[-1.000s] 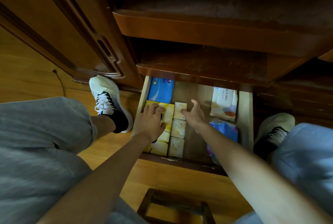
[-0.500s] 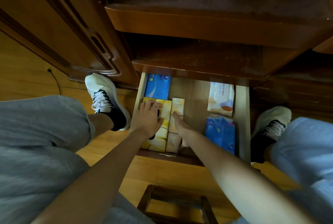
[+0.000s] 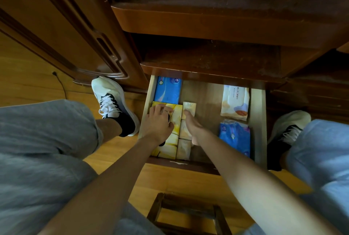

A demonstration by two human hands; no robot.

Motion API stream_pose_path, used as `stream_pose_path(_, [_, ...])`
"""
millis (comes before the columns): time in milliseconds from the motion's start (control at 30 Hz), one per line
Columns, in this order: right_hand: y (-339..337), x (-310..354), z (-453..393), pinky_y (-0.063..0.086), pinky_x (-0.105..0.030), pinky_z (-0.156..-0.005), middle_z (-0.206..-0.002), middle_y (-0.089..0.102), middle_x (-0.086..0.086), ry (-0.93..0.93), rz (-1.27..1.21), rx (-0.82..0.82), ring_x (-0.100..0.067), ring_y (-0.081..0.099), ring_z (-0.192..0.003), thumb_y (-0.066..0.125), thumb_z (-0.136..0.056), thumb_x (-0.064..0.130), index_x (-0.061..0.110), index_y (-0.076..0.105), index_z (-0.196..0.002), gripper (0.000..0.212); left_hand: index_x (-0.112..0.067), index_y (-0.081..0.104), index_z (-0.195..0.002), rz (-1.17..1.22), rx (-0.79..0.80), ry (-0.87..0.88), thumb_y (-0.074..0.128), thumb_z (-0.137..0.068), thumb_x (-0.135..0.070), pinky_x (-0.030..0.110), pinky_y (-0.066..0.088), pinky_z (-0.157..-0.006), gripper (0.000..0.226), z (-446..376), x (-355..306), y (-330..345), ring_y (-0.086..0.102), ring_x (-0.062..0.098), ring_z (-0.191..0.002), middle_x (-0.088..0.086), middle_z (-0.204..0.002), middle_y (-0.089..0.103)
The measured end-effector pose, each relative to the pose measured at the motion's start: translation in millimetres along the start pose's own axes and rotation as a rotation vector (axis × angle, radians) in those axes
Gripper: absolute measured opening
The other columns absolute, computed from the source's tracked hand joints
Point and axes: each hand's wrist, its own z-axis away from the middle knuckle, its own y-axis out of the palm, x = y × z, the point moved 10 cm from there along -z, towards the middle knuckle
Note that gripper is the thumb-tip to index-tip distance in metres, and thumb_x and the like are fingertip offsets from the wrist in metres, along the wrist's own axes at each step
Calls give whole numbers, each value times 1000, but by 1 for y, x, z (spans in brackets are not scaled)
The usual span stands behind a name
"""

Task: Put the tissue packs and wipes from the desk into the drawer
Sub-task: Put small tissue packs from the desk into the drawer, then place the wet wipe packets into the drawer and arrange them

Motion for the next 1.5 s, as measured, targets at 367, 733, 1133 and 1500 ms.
stream_pose_path(367, [-61, 21, 22, 26, -47, -117, -167, 23, -9, -250, 406, -152, -33, 27, -149, 32, -103, 56, 17, 23, -161, 70, -26, 52, -136, 56, 59, -33, 60, -91, -37, 40, 44, -99, 47, -3, -1, 0, 38, 25, -131, 3, -140, 43])
stream_pose_path(733, [-151, 35, 87, 32, -46, -118, -156, 36, -12, -677, 1253, -695, -31, 27, -147, 66, -92, 39, 16, 39, -150, 68, -20, 57, -132, 77, 5, 55, 57, -94, -27, 38, 50, -92, 39, 16, -29, -16, 46, 24, -127, 1, -136, 47])
stream_pose_path(1133, [-148, 217, 429, 50, -22, -83, -107, 68, 6, -1894, 804, -1085, -13, 60, -105, 59, -90, 10, 18, 71, -109, 24, -14, 64, -115, 76, -1021, 640, 57, -92, -9, 32, 49, -81, 24, 66, -173, -395, 56, 20, -102, 2, -112, 62])
stream_pose_path(1500, [-226, 331, 519, 47, -27, -74, -102, 65, 14, -1519, 984, -1235, -11, 57, -99, 52, -97, 38, 29, 68, -103, 19, -22, 63, -118, 54, -787, 539, 55, -93, -24, 37, 53, -72, 27, -37, -245, -519, 58, 24, -107, 0, -117, 58])
